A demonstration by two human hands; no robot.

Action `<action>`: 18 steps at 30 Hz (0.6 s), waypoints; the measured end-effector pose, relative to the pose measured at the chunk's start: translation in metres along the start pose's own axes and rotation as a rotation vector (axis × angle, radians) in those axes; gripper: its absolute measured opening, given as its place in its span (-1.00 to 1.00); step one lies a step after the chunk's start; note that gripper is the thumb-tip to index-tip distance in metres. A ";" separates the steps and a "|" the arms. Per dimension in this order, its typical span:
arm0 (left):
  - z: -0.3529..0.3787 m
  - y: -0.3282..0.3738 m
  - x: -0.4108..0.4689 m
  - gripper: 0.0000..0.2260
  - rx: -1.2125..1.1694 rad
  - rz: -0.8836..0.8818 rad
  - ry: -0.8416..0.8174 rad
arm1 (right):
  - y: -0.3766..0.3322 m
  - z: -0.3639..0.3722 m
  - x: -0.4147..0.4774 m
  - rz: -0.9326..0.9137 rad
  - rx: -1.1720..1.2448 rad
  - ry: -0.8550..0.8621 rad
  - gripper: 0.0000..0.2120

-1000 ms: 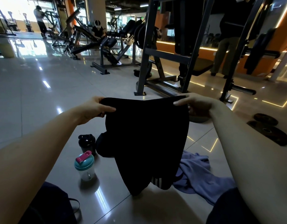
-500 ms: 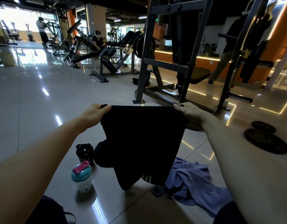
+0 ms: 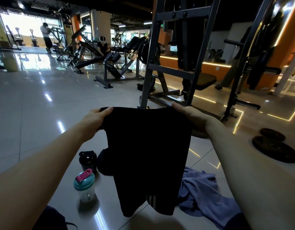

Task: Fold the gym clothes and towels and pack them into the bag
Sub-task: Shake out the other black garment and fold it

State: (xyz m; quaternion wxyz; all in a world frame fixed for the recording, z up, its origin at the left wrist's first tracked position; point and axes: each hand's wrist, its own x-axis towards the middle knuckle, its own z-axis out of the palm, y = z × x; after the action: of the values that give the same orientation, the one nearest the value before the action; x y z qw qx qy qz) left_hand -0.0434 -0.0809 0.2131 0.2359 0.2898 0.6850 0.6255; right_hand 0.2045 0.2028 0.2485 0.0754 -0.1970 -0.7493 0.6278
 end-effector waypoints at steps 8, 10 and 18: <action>-0.011 0.002 -0.004 -0.67 -0.108 -0.151 -0.030 | 0.005 -0.009 0.003 0.021 -0.077 -0.155 -0.33; -0.008 0.005 -0.006 -0.65 -0.135 -0.157 -0.076 | 0.016 -0.011 0.005 0.041 -0.097 -0.105 -0.24; -0.001 -0.012 0.006 -0.80 0.188 -0.146 -0.105 | 0.052 -0.009 0.014 0.097 -0.261 0.077 -0.74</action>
State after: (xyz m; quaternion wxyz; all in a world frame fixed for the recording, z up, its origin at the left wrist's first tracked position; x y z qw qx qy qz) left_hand -0.0495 -0.0778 0.2014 0.2879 0.2923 0.7466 0.5237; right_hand 0.2052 0.2238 0.1982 0.0473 -0.2651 -0.8106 0.5200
